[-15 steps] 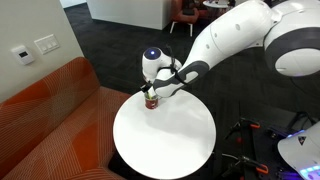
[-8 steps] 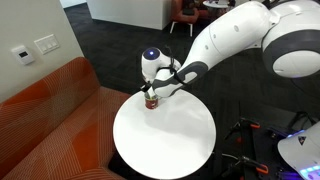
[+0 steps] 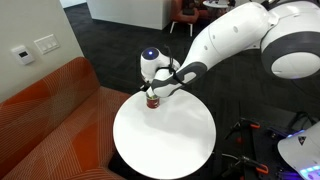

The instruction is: Pick up the marker from the cup and put it on the table

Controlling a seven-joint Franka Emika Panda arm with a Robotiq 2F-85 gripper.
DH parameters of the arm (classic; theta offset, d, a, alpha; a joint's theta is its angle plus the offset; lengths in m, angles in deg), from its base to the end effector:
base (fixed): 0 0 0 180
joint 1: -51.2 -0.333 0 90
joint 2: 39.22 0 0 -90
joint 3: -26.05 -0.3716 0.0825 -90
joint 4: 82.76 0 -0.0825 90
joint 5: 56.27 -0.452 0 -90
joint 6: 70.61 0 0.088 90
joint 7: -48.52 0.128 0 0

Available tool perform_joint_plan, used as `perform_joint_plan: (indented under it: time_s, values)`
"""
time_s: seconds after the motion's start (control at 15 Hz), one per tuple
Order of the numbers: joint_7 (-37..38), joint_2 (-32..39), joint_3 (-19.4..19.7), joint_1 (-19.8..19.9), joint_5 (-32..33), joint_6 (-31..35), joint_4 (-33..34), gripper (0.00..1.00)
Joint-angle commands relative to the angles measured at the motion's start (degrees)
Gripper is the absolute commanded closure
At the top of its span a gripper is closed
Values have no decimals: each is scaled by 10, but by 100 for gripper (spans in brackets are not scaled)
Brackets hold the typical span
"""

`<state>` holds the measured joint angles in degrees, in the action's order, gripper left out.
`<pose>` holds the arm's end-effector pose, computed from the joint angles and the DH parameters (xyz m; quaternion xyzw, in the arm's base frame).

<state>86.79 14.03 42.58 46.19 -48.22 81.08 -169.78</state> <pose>0.8082 -0.1219 0.1083 0.9370 -0.2969 0.1416 0.1178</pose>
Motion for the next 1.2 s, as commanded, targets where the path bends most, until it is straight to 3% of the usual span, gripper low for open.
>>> perform_joint_plan:
  time_s: [0.0,0.4,0.8,1.13]
  values:
    - [-12,7,9,-7,-7,-20,18,94]
    - [8,-12,33,-37,10,10,-14,94]
    - [66,-37,113,-114,32,54,-59,94]
    - [111,-88,166,-177,57,91,-132,94]
